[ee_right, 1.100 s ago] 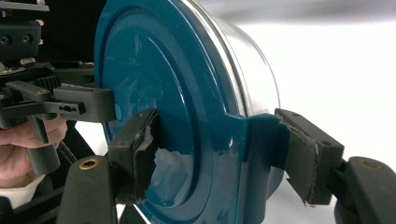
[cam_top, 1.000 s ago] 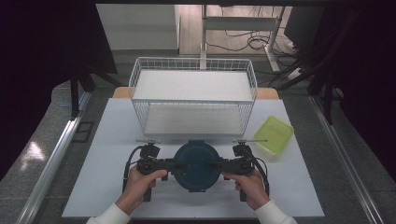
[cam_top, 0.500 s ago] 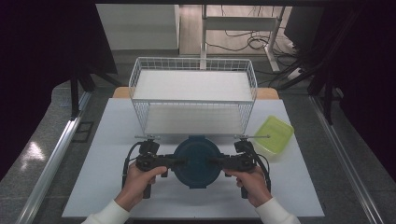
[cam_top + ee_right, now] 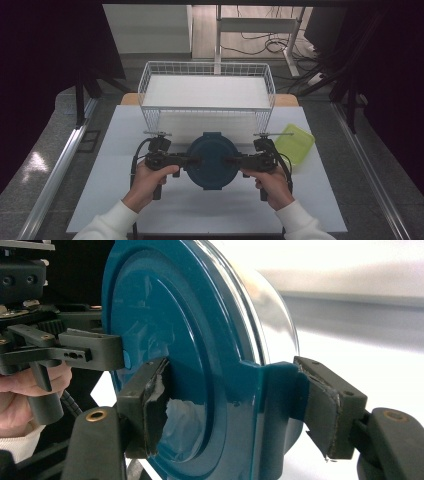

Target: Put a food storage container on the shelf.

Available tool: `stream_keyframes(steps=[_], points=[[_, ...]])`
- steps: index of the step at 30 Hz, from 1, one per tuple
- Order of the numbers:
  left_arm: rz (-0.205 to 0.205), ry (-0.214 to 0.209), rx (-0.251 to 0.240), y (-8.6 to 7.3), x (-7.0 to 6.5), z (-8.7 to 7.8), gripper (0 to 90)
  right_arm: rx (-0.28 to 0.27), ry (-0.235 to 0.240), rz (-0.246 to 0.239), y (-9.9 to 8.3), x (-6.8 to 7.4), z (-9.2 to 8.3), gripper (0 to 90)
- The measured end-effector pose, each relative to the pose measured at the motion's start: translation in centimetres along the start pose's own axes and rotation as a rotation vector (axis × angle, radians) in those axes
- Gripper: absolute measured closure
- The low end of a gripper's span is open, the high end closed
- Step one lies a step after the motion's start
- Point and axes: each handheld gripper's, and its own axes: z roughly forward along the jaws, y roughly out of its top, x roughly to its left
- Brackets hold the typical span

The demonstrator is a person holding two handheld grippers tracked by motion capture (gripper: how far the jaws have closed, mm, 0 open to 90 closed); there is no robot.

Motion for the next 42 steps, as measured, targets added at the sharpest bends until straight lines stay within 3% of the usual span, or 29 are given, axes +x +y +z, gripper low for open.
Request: stream_keyframes(steps=[28,42], points=[[0.074,0.020,-0.060,5.9,-2.1,-3.0,37.8,-0.081,0.030,-0.027,5.2,2.2,-2.2,34.0],[0.085,0.020,-0.106,8.3,-2.3,-4.0,37.8,-0.093,0.026,-0.060,8.3,3.2,-2.8,34.0]])
